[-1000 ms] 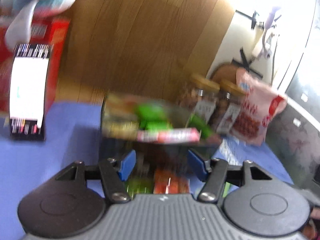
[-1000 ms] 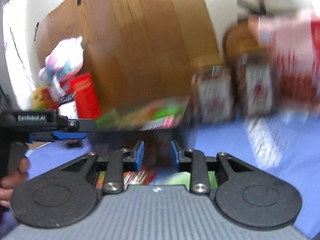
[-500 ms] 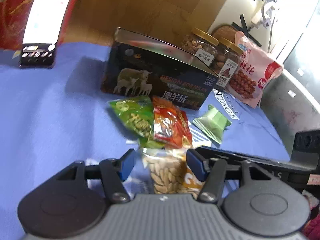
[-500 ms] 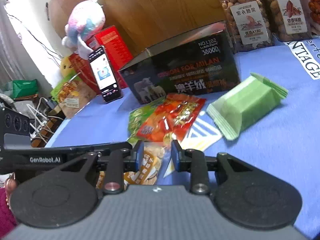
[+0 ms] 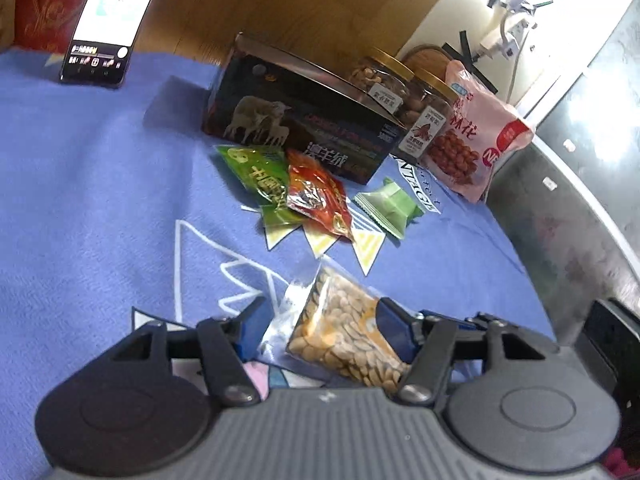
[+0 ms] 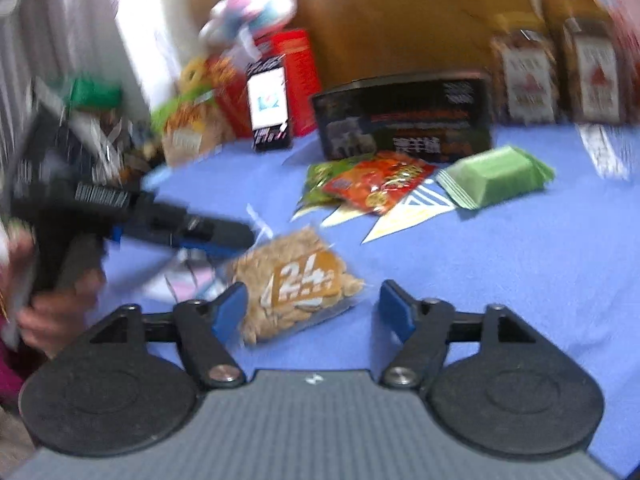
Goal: Organize snacks
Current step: 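Grasp the orange-labelled sunflower-seed bag with the left gripper, then carry the seed bag over the black tin and open the left gripper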
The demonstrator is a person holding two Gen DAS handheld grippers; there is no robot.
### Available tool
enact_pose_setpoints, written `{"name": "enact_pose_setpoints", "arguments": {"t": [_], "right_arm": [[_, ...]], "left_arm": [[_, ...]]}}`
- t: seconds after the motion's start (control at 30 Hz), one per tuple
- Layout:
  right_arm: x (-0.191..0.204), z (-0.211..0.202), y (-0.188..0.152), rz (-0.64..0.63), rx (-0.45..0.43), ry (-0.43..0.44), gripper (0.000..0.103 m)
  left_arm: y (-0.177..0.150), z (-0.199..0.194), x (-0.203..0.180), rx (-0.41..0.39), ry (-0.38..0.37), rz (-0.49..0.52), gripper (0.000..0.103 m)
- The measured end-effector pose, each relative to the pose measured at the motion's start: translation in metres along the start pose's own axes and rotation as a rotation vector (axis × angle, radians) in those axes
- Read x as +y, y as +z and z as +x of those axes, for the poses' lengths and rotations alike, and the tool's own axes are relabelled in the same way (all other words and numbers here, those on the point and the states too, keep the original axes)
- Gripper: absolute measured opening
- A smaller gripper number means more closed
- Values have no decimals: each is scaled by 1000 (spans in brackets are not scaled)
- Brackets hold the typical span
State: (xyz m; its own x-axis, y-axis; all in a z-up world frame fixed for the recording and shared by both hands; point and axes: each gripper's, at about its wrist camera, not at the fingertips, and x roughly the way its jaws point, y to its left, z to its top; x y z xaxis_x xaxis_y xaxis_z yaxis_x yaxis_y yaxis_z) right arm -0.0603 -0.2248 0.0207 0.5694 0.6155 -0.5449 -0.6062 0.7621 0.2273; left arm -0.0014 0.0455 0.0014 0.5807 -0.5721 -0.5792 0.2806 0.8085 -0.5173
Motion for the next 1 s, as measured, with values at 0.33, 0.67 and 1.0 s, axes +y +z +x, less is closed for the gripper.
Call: {"name": "enact_pose_setpoints", "arguments": {"t": [0.33, 0.67, 1.0], "right_arm": [[7, 6, -2, -45, 1, -72, 88], [-7, -1, -2, 62, -31, -82, 88], [-1, 1, -2, 47, -15, -15, 89]], "left_arm": [[-8, 4, -11, 53, -99, -24, 56], [-9, 3, -2, 23, -56, -51, 16], [-2, -7, 12, -15, -214, -124, 13]]}}
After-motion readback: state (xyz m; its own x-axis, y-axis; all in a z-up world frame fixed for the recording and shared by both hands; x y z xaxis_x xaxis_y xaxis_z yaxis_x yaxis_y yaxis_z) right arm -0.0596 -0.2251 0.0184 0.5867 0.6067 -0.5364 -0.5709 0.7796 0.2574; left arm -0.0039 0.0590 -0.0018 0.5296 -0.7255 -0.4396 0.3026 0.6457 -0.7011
